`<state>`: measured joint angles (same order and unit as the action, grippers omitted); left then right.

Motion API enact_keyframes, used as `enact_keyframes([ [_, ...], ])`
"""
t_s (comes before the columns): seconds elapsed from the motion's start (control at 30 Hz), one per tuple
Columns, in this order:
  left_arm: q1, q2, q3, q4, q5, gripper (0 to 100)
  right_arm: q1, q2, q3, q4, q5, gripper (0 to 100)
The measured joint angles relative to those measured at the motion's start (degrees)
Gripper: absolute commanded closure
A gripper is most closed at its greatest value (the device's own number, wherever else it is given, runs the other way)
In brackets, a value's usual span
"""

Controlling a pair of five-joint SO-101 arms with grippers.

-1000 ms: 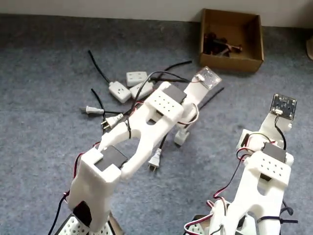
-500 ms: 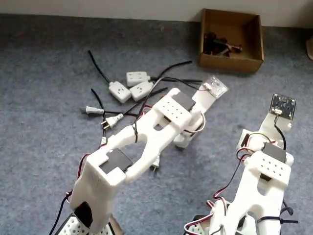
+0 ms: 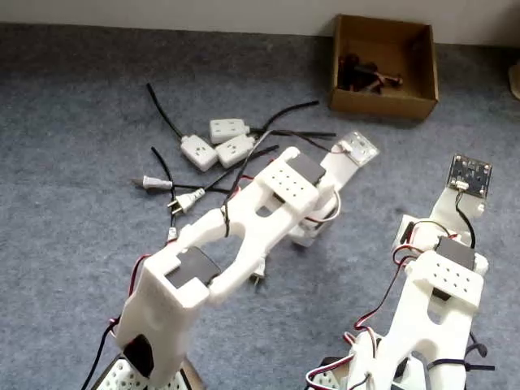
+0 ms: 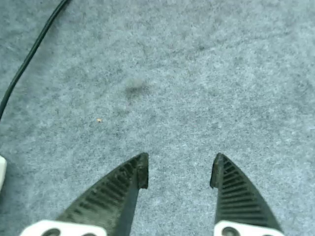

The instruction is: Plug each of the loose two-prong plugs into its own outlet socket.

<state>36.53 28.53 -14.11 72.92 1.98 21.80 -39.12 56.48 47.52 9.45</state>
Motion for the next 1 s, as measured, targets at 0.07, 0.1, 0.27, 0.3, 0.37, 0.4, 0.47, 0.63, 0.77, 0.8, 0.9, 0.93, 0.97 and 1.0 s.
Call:
enact_keyframes([
  [0.07, -1.23, 0.0, 0.0, -0.26, -0.09, 84, 0.0, 0.0, 0.0, 0.0, 0.0, 79.6],
  [0.1, -1.67, 0.0, 0.0, -0.44, -0.35, 84, 0.0, 0.0, 0.0, 0.0, 0.0, 79.6],
  [0.27, -2.46, 0.0, 0.0, -0.88, -0.53, 84, 0.0, 0.0, 0.0, 0.0, 0.0, 79.6],
  [0.3, -2.46, 0.0, 0.0, -0.88, -0.53, 84, 0.0, 0.0, 0.0, 0.0, 0.0, 79.6],
  [0.37, -2.99, 0.0, 0.0, -0.88, -0.53, 84, 0.0, 0.0, 0.0, 0.0, 0.0, 79.6],
  [0.4, -3.52, 0.0, 0.0, -0.97, -0.62, 84, 0.0, 0.0, 0.0, 0.0, 0.0, 79.6],
  [0.47, -4.75, 0.0, 0.0, -1.93, -0.7, 84, 0.0, 0.0, 0.0, 0.0, 0.0, 79.6],
  [0.63, -8.09, -0.09, 0.0, -2.9, -3.08, 84, 0.0, 0.0, 0.0, 0.0, 0.0, 79.6],
  [0.77, -10.11, -0.09, -0.53, -3.34, -3.6, 84, 0.0, 0.0, 0.0, 0.0, 0.0, 79.6],
  [0.8, -10.73, -0.09, -0.62, -3.78, -3.87, 84, 0.0, 0.0, 0.0, 0.0, 0.0, 79.6],
  [0.9, -12.57, -0.09, -0.7, -4.92, -5.36, 84, 0.0, 0.0, 0.0, 0.0, 0.0, 79.6],
  [0.93, -13.19, -0.09, -0.7, -5.1, -5.63, 84, 0.0, 0.0, 0.0, 0.0, 0.0, 79.6],
  [0.97, -13.98, 0.0, -0.7, -5.1, -5.71, 84, 0.0, 0.0, 0.0, 0.0, 0.0, 79.6],
  [1.0, -14.33, 0.0, -0.7, -5.1, -5.71, 84, 0.0, 0.0, 0.0, 0.0, 0.0, 79.6],
])
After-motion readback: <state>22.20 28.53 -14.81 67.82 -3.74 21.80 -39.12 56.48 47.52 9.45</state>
